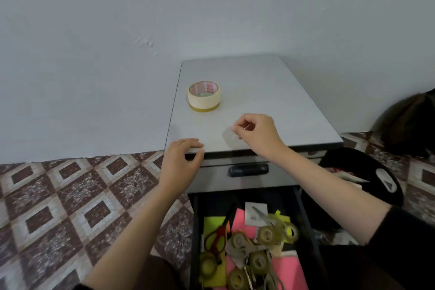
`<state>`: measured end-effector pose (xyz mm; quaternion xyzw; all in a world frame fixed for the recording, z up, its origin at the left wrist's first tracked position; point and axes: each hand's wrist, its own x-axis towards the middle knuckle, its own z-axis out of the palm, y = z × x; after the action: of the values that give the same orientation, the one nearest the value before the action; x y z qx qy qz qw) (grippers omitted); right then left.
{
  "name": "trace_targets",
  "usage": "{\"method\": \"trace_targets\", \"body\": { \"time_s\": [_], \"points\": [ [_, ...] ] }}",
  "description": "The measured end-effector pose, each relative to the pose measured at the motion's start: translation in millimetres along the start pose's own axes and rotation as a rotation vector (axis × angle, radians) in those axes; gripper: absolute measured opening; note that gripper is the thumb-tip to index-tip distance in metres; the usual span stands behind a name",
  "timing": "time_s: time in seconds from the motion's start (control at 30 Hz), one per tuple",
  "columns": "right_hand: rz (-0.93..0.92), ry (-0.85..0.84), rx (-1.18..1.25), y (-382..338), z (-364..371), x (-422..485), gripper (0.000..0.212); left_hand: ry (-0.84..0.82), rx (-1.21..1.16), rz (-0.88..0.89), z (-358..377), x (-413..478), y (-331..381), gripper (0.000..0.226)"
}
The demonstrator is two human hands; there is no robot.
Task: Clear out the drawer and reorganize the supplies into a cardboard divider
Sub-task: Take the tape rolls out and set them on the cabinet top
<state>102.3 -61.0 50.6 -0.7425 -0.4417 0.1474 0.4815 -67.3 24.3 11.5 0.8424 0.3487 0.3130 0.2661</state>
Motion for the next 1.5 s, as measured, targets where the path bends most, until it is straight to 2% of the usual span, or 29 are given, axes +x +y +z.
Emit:
{"method": "trace_targets", "body": {
  "time_s": [0.07, 0.27, 0.53, 0.67, 0.87, 1.13, 1.5],
  "points": [
    [-0.017, -0.041, -0.018, 6, -3, -28, 0.022, -0.001, -0.041, 0.005, 2, -26, 9, 0.005],
    [0.039, -0.143, -0.044, 49, 0, -97, 0.010, -0.199, -0.027, -0.116, 33, -89, 3, 0.010],
    [0.264, -0.265, -0.099, 125, 13, -158, 0.011, -0.564, 0.092, -0.312, 84, -141, -25, 0.014],
    [0.372, -0.295, -0.087, 155, 24, -175, 0.003, -0.706, 0.144, -0.360, 103, -154, -40, 0.029],
    [0.511, -0.451, -0.146, 195, 45, -195, 0.031, -0.930, 0.170, -0.383, 136, -170, -63, 0.057],
    [0.524, -0.540, -0.439, 226, 75, -200, 0.067, -1.007, 0.313, -0.280, 169, -186, -86, 0.069],
    [0.522, -0.523, -0.536, 240, 99, -201, 0.077, -0.988, 0.294, -0.243, 181, -202, -103, 0.067]
  ]
}}
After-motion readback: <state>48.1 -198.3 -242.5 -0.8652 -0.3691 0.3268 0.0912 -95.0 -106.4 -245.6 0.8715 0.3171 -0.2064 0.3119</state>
